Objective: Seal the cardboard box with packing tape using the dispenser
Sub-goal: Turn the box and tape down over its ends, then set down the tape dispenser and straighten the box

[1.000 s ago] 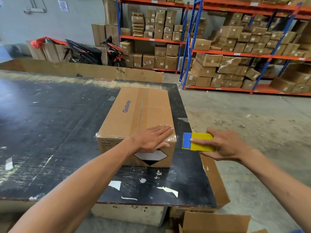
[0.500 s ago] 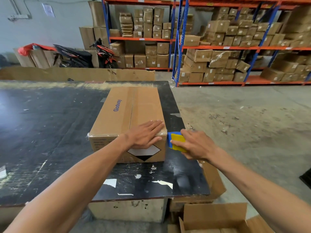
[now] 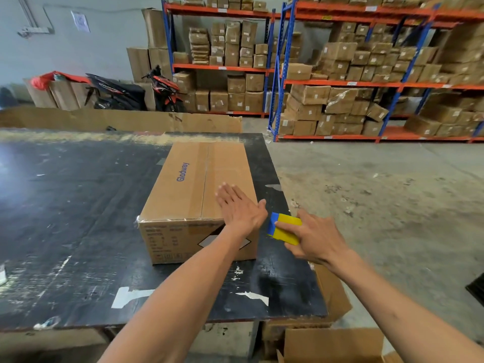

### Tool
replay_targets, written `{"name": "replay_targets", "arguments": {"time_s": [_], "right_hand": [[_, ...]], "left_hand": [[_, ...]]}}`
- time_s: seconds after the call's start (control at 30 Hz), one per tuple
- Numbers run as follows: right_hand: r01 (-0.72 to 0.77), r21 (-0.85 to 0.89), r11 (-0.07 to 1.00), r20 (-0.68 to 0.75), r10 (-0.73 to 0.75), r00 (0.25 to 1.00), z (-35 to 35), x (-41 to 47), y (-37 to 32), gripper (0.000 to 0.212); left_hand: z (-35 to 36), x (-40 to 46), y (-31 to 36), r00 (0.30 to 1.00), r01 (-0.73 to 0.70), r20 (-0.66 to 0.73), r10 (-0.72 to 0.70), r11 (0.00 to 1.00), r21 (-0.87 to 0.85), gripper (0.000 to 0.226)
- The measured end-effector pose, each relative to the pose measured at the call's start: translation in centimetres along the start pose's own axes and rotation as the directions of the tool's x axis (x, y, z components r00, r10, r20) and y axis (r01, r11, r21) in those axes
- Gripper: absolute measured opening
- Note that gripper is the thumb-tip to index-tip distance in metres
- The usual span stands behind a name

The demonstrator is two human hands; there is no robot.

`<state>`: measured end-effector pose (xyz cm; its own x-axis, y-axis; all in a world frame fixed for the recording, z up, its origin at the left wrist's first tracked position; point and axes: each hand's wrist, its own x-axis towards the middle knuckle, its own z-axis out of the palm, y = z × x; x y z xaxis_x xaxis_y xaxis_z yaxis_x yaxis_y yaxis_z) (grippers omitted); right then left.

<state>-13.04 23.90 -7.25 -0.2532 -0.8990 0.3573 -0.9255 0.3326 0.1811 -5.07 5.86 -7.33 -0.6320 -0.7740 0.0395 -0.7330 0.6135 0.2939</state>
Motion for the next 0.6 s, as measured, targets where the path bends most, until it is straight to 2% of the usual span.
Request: {"name": "replay_targets", "arguments": {"time_s": [0.1,0.2,0.27,0.33,0.4,0.43,0.6], "right_hand": [[-0.153,0.085,0.984,0.072,0.147,0.986,0.0,-0.5,-0.6,0.052],[-0.364,0.296,0.883,0.181,0.323,0.929,0.0,-0.8,-0.7,0.046],[-0.497,0.472,0.728,0.235,0.44,0.867,0.3,-1.0,-0.7,0.039],[-0.625,0.576,0.527,0.344,0.537,0.77,1.1,-1.0,-0.6,0.034],[-0.722,0.585,0.37,0.459,0.583,0.671,2.8,-1.0,-0.3,0.03],[-0.755,0.567,0.329,0.505,0.585,0.634,3.7,-1.1,-0.3,0.031],[-0.789,0.509,0.344,0.505,0.622,0.598,7.8,-1.3,-0.8,0.035]], "left_hand": [[0.2,0.2,0.2,0.999,-0.024,0.038,0.022,0.998,0.063,0.089],[0.0,0.4,-0.3,0.997,-0.035,0.065,0.029,0.995,0.09,0.086],[-0.2,0.4,-0.8,0.997,-0.047,0.07,0.039,0.993,0.108,0.085],[-0.1,0.4,-1.1,0.996,-0.065,0.075,0.056,0.992,0.112,0.085],[-0.1,0.3,-1.2,0.995,-0.074,0.077,0.065,0.99,0.119,0.085],[-0.1,0.3,-1.2,0.995,-0.074,0.073,0.066,0.99,0.124,0.084],[-0.2,0.0,-1.1,0.995,-0.087,0.053,0.08,0.984,0.153,0.083]]}}
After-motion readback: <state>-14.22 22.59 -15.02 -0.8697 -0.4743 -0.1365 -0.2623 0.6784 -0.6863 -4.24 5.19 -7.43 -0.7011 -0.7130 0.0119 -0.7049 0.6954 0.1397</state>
